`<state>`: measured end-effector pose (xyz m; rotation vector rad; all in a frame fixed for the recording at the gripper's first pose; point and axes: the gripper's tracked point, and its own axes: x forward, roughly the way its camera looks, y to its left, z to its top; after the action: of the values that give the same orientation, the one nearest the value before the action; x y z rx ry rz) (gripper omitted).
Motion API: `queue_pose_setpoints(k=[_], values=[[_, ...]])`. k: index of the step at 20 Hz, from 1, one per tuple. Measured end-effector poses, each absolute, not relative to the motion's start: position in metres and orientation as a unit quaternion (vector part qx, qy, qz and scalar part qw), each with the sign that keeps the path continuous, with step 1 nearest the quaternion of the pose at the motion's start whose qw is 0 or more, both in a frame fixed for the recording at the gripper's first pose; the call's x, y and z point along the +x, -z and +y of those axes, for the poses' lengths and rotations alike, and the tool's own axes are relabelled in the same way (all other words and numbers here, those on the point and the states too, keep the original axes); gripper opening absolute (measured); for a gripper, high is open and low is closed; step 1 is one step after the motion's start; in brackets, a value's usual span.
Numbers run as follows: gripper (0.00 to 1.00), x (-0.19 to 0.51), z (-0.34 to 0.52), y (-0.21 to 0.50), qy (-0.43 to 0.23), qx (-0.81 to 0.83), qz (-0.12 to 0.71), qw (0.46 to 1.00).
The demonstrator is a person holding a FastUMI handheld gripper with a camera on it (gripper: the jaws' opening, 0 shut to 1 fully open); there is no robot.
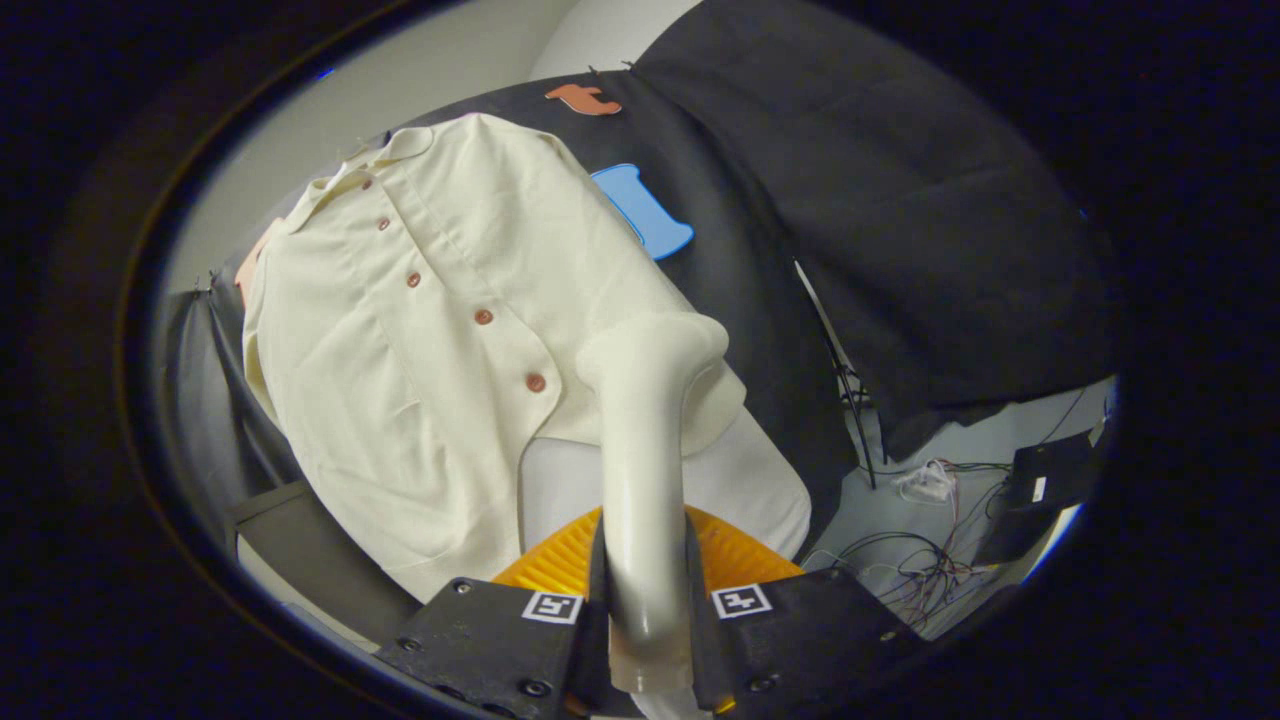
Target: Iron the clothes twice with a garment steamer, once on the left side and once on the right side.
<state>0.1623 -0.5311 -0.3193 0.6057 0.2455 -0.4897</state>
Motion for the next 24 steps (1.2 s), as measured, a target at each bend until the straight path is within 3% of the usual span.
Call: queue_pose_setpoints(k=[8, 24], values=[[0.33, 0.123, -0.482, 0.274, 0.203, 0.328, 0.098, 0.918], [0.32, 0.078, -0.263, 0.124, 0.042, 0.376, 0.043, 0.925]])
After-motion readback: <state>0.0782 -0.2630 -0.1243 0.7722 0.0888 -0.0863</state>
